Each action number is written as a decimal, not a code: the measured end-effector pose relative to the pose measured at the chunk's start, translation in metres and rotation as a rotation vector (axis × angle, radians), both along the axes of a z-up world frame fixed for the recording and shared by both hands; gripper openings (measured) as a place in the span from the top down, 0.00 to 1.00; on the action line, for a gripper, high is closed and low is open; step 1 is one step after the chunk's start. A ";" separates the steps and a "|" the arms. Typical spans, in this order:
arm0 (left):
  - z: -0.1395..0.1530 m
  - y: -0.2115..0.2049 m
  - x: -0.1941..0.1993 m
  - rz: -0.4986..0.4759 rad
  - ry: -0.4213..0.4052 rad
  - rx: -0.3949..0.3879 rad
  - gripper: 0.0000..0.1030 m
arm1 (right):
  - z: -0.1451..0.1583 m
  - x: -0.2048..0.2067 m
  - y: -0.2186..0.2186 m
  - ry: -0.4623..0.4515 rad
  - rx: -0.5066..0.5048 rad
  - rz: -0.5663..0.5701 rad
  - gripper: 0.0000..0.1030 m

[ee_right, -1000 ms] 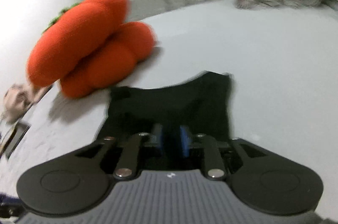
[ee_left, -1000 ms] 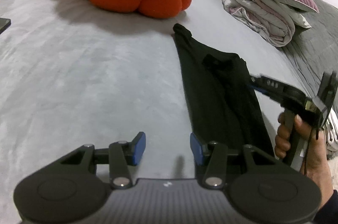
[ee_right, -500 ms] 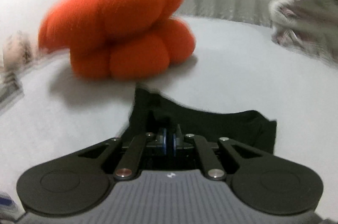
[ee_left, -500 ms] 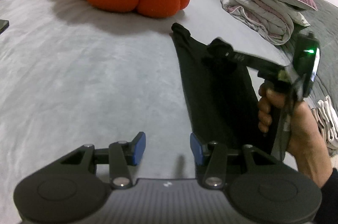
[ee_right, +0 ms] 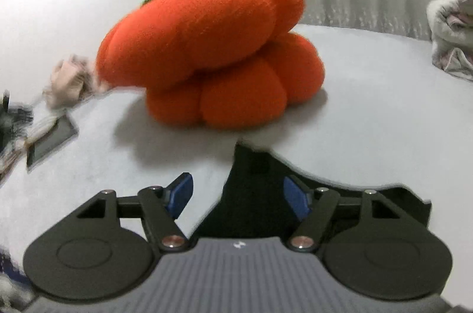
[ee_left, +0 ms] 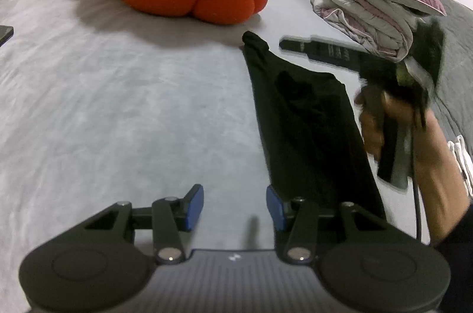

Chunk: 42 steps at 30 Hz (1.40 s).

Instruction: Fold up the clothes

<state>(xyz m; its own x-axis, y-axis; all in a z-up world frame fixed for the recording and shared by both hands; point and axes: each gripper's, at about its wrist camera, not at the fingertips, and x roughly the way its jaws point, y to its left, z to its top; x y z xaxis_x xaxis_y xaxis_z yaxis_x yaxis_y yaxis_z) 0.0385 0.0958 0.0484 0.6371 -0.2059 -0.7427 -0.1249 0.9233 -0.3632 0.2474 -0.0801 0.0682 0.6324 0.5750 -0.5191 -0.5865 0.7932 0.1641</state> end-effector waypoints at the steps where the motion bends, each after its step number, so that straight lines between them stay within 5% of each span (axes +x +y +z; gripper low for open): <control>1: 0.000 0.000 0.000 0.001 0.001 0.000 0.53 | 0.002 0.010 0.001 -0.001 -0.014 -0.014 0.37; 2: -0.001 0.001 0.001 0.001 0.001 -0.001 0.53 | 0.000 0.019 0.005 0.002 -0.047 -0.024 0.44; 4: -0.001 0.002 0.002 0.001 0.002 -0.002 0.53 | -0.009 0.034 0.006 0.032 -0.133 -0.033 0.81; 8: -0.003 0.002 0.002 -0.003 0.009 -0.003 0.53 | -0.031 0.036 0.000 0.092 -0.189 0.002 0.80; 11: -0.002 0.001 0.002 -0.010 0.012 0.006 0.53 | -0.041 0.025 0.004 0.052 -0.218 0.020 0.79; 12: -0.002 0.000 0.002 -0.012 0.011 0.008 0.53 | -0.041 0.026 0.004 0.049 -0.213 0.015 0.81; 14: -0.002 0.000 0.003 -0.013 0.010 0.013 0.53 | -0.039 0.024 0.004 0.019 -0.222 -0.003 1.00; 20: -0.003 -0.001 0.004 -0.016 0.012 0.016 0.53 | -0.030 0.024 0.000 -0.058 -0.193 -0.068 1.00; 25: -0.005 -0.004 0.004 -0.014 0.017 0.026 0.53 | -0.033 0.034 0.022 -0.056 -0.248 -0.041 0.70; 27: -0.005 -0.004 0.005 -0.013 0.018 0.024 0.53 | -0.037 0.038 0.028 -0.036 -0.246 -0.035 0.65; 29: -0.005 -0.003 0.005 -0.013 0.020 0.022 0.53 | -0.045 0.039 0.033 -0.023 -0.287 -0.030 0.66; 31: -0.005 -0.003 0.006 -0.014 0.021 0.022 0.53 | -0.049 0.035 0.033 -0.040 -0.307 -0.038 0.99; 37: -0.005 -0.004 0.005 -0.015 0.020 0.026 0.53 | -0.032 0.022 0.009 -0.086 -0.205 -0.161 0.99; 42: -0.005 -0.004 0.005 -0.017 0.022 0.034 0.53 | -0.041 0.025 0.010 -0.071 -0.220 -0.175 0.98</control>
<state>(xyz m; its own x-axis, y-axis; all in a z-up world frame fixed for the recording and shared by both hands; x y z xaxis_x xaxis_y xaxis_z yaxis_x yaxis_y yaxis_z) 0.0439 0.0915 0.0430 0.6170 -0.1912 -0.7634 -0.1166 0.9371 -0.3289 0.2722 -0.0697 0.0272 0.7511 0.3323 -0.5706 -0.4414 0.8953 -0.0597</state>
